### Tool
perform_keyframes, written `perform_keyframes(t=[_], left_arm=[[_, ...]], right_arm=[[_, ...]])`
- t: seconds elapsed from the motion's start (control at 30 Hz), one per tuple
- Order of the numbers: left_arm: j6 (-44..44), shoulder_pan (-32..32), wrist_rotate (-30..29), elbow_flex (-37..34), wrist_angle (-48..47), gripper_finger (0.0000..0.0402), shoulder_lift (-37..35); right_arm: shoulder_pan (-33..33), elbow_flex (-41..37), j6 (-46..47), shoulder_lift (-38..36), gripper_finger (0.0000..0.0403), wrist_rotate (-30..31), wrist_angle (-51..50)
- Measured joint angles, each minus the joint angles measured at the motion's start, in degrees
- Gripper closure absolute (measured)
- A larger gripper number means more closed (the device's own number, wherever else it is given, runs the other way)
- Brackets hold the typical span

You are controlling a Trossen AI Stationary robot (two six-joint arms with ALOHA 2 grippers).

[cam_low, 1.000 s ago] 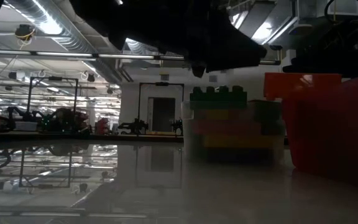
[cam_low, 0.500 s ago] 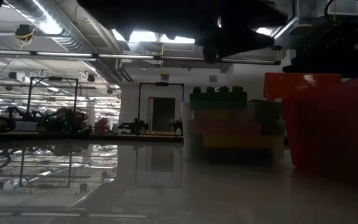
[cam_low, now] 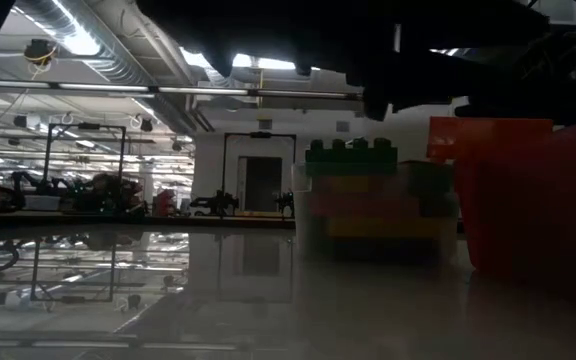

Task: Sort blocks by size
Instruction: Put the orange rectangular game piece into the transparent bin

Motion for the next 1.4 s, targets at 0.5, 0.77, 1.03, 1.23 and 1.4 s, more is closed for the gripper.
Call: perform_keyframes(t=[0.5, 0.77, 1.03, 1.23, 1.4], left_arm=[[3.6, 0.1, -1.5, 0.5, -9.8, 0.015, 0.2], [5.3, 0.1, -1.7, 0.5, -12.1, 0.0151, 0.2], [6.7, 0.2, -1.8, 0.5, -13.3, 0.0179, 0.2], [10.2, 0.4, -1.8, 0.5, -13.5, 0.0224, 0.2], [12.4, 0.5, -1.8, 0.5, -13.4, 0.0265, 0.2]], right_arm=[[0.0, 0.0, 0.0, 0.0, 0.0189, 0.0, 0.0], [0.0, 0.0, 0.0, 0.0, 0.0189, 0.0, 0.0], [0.0, 0.0, 0.0, 0.0, 0.0189, 0.0, 0.0], [0.0, 0.0, 0.0, 0.0, 0.0189, 0.0, 0.0], [0.0, 0.0, 0.0, 0.0, 0.0189, 0.0, 0.0]])
